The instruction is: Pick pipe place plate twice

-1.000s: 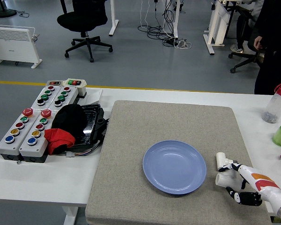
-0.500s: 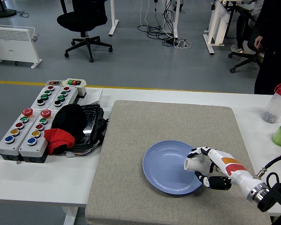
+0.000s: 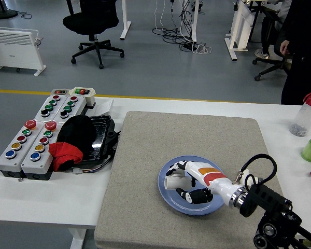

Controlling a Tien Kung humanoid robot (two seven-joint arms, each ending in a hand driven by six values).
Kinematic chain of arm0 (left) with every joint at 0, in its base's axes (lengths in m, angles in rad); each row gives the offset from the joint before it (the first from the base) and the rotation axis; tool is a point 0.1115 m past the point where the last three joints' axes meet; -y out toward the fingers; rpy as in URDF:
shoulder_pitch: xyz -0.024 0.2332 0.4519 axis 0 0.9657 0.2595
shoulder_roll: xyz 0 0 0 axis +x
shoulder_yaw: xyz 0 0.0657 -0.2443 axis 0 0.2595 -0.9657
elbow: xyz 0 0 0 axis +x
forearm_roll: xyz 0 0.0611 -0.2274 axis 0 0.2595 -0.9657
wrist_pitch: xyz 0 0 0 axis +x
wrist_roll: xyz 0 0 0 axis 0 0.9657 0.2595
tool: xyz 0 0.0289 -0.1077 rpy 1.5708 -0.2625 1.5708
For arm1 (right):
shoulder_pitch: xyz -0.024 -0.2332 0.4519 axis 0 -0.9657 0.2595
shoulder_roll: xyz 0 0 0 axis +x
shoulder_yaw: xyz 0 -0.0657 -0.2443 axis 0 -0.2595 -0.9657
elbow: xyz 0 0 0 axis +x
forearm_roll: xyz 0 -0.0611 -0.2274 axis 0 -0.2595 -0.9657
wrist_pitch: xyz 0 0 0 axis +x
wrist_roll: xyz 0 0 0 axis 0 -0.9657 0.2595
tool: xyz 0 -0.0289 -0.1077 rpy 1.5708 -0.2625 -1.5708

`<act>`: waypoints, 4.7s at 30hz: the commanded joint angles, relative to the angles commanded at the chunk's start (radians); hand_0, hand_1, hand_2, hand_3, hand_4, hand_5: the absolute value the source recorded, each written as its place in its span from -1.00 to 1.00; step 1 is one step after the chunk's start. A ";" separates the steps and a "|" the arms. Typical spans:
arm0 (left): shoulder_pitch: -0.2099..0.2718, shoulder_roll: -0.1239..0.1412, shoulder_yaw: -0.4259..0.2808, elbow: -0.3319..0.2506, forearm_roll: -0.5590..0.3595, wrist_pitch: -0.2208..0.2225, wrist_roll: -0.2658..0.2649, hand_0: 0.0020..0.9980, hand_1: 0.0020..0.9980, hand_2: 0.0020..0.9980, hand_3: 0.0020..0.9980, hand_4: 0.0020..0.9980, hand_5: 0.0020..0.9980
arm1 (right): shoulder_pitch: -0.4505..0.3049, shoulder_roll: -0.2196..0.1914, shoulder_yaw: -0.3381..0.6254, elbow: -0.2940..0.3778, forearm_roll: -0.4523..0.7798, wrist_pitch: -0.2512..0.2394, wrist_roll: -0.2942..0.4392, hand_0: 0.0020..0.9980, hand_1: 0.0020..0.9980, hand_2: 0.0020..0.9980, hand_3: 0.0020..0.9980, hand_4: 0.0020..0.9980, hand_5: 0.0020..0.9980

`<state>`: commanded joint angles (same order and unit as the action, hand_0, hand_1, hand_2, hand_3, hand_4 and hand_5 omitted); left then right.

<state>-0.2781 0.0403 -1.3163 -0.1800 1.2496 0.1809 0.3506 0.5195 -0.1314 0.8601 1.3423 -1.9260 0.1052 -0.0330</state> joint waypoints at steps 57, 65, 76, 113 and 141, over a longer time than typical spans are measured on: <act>0.008 -0.002 -0.006 0.000 0.013 -0.003 -0.001 0.43 0.48 0.42 0.30 -0.20 1.00 | -0.123 -0.139 0.317 -0.028 0.040 0.123 -0.092 0.98 0.84 1.00 0.92 0.44 -0.63; 0.006 -0.002 -0.005 0.000 0.012 -0.003 -0.002 0.43 0.49 0.42 0.30 -0.20 1.00 | -0.121 -0.128 0.296 -0.102 0.067 0.088 -0.068 0.96 0.83 1.00 0.92 0.43 -0.63; 0.004 -0.003 -0.004 0.000 0.011 -0.004 -0.001 0.43 0.48 0.42 0.30 -0.20 1.00 | -0.110 -0.112 0.273 -0.206 0.097 0.018 -0.015 0.83 0.75 0.95 0.88 0.41 -0.61; 0.013 -0.007 -0.011 0.000 0.027 -0.007 0.001 0.43 0.48 0.42 0.30 -0.20 1.00 | -0.125 -0.116 0.273 -0.140 0.129 -0.071 0.037 -0.20 0.03 0.32 0.47 0.14 -0.73; 0.005 -0.002 -0.014 0.000 0.030 -0.008 0.002 0.43 0.48 0.42 0.30 -0.20 1.00 | -0.080 -0.097 -0.026 0.084 0.136 -0.078 0.033 0.71 0.65 0.77 0.63 0.14 -0.74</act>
<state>-0.2727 0.0378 -1.3304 -0.1800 1.2793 0.1724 0.3522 0.4396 -0.2284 0.8340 1.4266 -1.7899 0.0270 -0.0001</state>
